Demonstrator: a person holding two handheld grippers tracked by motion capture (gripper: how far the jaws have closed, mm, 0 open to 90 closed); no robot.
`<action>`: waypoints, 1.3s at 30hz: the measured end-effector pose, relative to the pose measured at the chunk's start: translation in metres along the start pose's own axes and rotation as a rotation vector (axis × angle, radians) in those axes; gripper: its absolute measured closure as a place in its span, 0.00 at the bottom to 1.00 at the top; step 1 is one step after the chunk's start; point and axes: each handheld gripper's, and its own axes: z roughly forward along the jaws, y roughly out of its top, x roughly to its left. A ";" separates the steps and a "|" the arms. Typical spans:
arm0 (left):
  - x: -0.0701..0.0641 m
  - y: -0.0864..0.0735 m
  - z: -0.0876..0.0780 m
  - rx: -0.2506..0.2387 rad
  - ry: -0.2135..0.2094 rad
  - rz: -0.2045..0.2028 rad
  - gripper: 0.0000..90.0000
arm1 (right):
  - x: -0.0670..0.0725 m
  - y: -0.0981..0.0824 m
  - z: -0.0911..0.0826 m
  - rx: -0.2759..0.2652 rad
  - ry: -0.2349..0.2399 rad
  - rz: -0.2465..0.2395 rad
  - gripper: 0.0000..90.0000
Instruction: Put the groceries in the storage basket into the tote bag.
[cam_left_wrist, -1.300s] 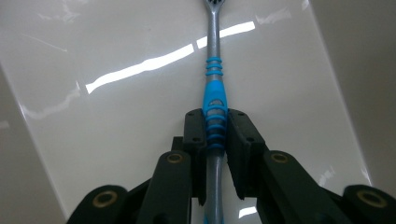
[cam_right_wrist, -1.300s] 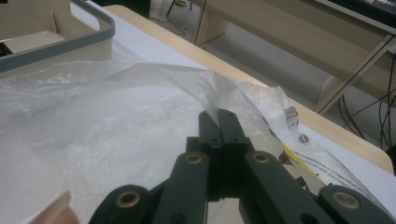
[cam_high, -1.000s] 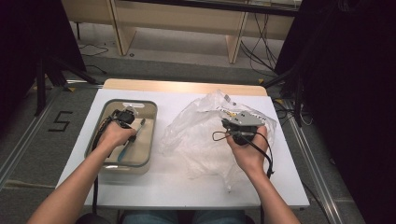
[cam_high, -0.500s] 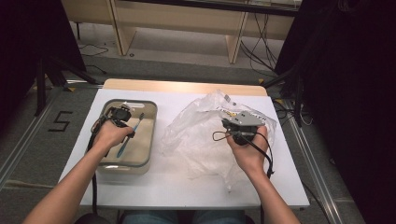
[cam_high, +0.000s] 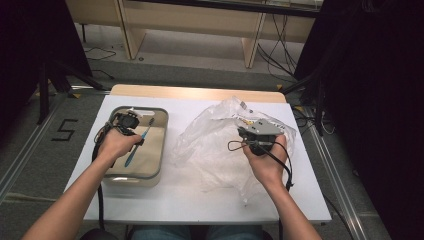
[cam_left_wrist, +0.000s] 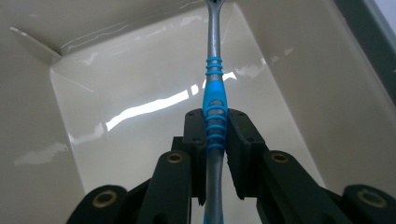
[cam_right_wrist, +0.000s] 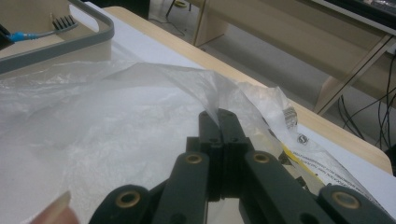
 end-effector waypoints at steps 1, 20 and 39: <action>0.000 0.000 -0.001 -0.004 0.001 0.002 0.87 | 0.000 0.000 0.000 0.000 0.000 0.000 1.00; -0.006 -0.001 -0.016 -0.115 0.007 0.042 0.87 | 0.000 0.000 0.000 0.000 0.001 0.001 1.00; -0.019 0.001 -0.033 -0.184 -0.016 0.060 0.87 | 0.000 0.000 0.000 0.000 0.002 0.000 1.00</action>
